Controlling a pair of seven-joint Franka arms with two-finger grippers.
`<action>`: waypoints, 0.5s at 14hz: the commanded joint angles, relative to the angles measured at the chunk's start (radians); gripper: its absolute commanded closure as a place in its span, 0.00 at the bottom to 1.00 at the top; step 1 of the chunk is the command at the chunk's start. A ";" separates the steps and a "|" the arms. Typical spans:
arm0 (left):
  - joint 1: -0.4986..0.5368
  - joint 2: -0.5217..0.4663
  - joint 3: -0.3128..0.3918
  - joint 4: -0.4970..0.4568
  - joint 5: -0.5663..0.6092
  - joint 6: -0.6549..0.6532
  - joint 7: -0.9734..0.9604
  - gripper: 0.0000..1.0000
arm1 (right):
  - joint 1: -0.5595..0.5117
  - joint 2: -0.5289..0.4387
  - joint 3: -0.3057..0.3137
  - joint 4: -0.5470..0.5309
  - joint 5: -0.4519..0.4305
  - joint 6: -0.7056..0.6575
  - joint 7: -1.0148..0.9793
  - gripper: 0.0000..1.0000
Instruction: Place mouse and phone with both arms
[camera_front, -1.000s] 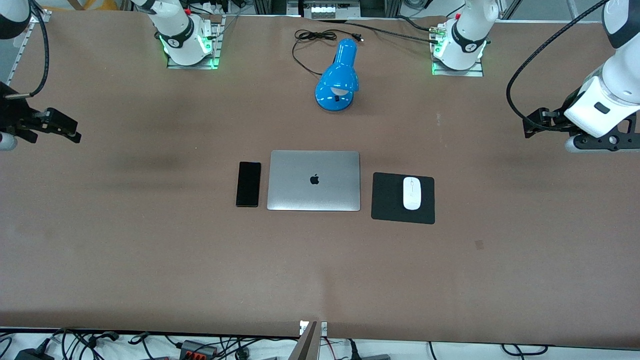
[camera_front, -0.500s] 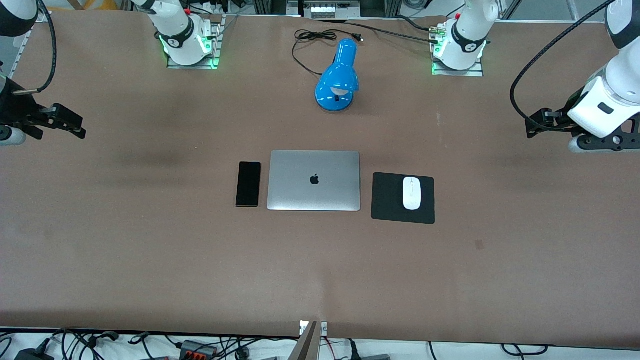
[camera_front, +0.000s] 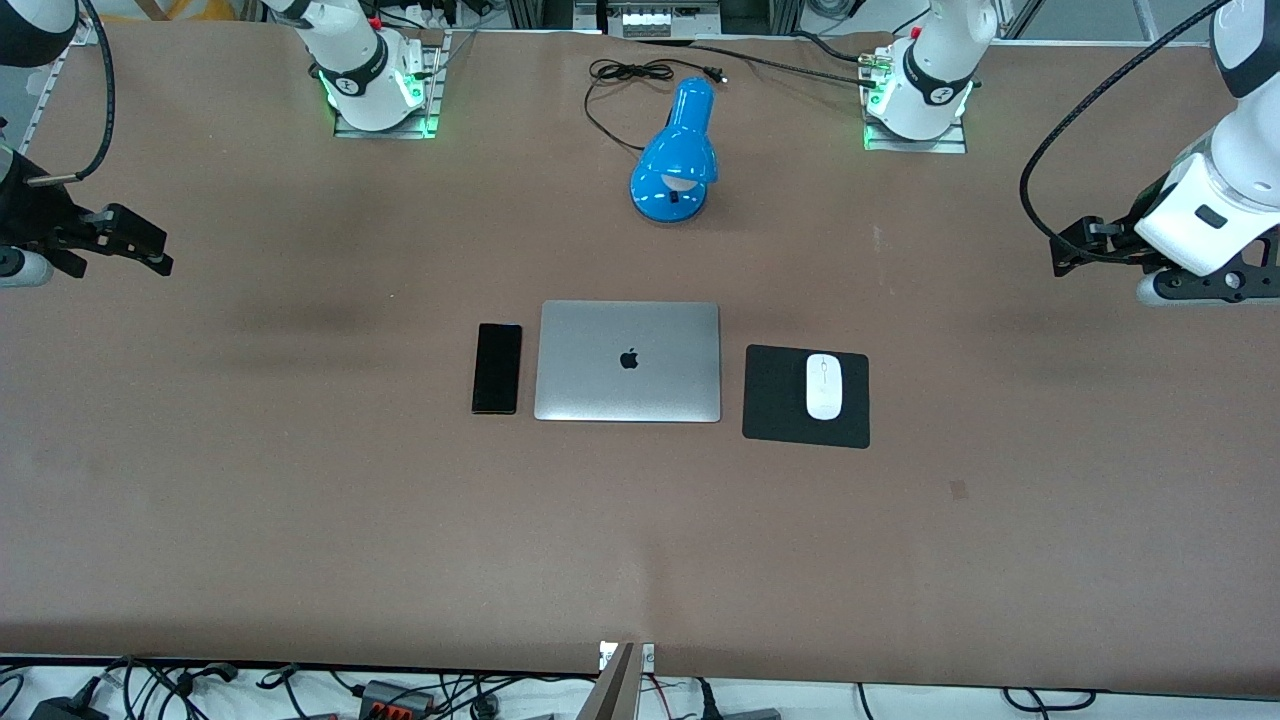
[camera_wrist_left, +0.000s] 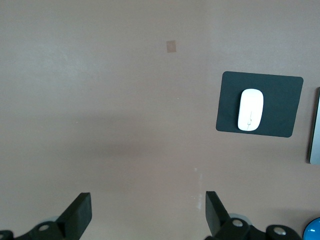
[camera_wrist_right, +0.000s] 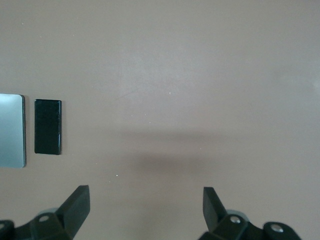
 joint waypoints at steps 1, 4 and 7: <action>-0.013 -0.004 0.015 0.010 -0.015 -0.008 0.024 0.00 | -0.008 -0.024 0.007 -0.019 -0.003 0.016 -0.001 0.00; -0.013 -0.004 0.015 0.008 -0.015 -0.008 0.024 0.00 | -0.011 -0.027 0.007 -0.019 -0.001 0.014 -0.001 0.00; -0.011 -0.004 0.015 0.010 -0.015 -0.008 0.024 0.00 | -0.017 -0.038 0.007 -0.022 0.003 0.013 0.001 0.00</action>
